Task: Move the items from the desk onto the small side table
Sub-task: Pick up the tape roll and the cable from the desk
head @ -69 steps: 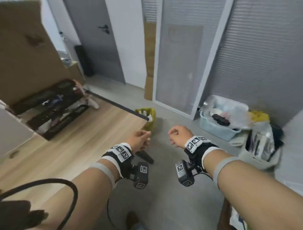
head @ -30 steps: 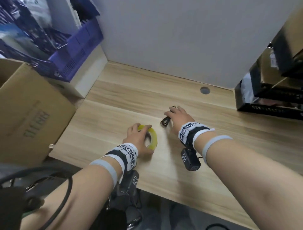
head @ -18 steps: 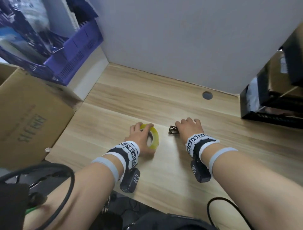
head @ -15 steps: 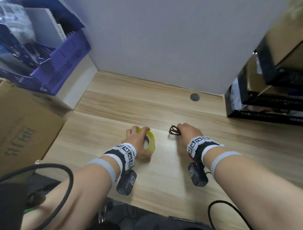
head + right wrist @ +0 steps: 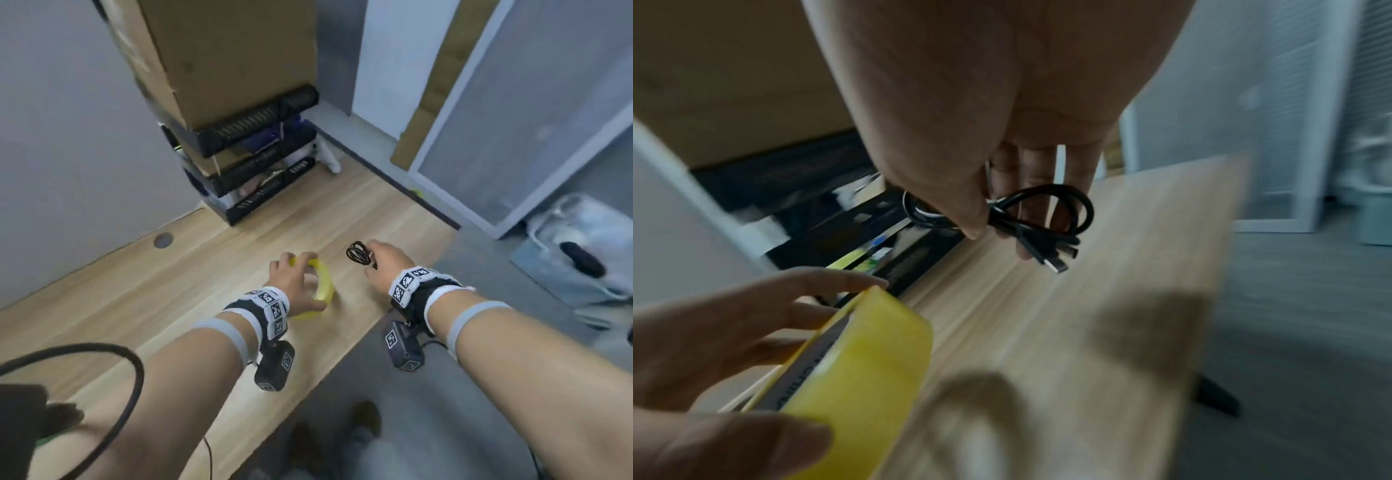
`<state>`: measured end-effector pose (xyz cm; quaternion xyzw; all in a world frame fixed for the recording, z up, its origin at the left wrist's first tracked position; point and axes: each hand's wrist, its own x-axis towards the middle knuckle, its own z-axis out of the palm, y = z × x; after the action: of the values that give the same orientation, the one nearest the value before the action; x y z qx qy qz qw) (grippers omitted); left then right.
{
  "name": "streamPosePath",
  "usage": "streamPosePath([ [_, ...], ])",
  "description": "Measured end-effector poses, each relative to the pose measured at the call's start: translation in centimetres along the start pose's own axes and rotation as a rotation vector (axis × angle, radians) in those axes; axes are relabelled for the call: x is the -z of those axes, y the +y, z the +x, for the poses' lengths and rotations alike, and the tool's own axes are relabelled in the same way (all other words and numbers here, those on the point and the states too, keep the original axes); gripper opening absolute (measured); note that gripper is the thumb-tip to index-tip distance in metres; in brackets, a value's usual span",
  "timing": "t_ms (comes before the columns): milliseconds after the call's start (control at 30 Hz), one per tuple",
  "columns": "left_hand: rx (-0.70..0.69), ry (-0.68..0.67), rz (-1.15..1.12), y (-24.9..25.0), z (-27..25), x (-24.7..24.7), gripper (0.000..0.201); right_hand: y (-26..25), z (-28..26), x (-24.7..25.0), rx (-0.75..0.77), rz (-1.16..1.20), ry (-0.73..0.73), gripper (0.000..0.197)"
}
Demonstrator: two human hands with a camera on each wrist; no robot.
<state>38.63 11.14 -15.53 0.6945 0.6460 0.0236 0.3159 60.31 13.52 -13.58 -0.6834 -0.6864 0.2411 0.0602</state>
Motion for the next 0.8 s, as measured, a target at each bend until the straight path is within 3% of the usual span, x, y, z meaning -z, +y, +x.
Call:
streamPosePath([
  [133, -0.232, -0.086, 0.129, 11.1, 1.5, -3.7, 0.101, 10.4, -6.8, 3.6, -0.294, 0.102, 0.142, 0.029],
  [400, -0.642, -0.345, 0.325, 34.2, -2.0, -19.7, 0.101, 30.2, -27.3, 6.4, -0.781, 0.322, 0.354, 0.021],
  [567, -0.837, -0.510, 0.376, 43.2, -6.9, -31.4, 0.105, 38.7, -39.2, 3.8, -1.010, 0.444, 0.452, 0.023],
  [800, -1.063, -0.670, 0.569, 49.0, -12.4, -43.6, 0.100, 43.3, -49.1, -2.7, -1.326, 0.664, 0.510, 0.026],
])
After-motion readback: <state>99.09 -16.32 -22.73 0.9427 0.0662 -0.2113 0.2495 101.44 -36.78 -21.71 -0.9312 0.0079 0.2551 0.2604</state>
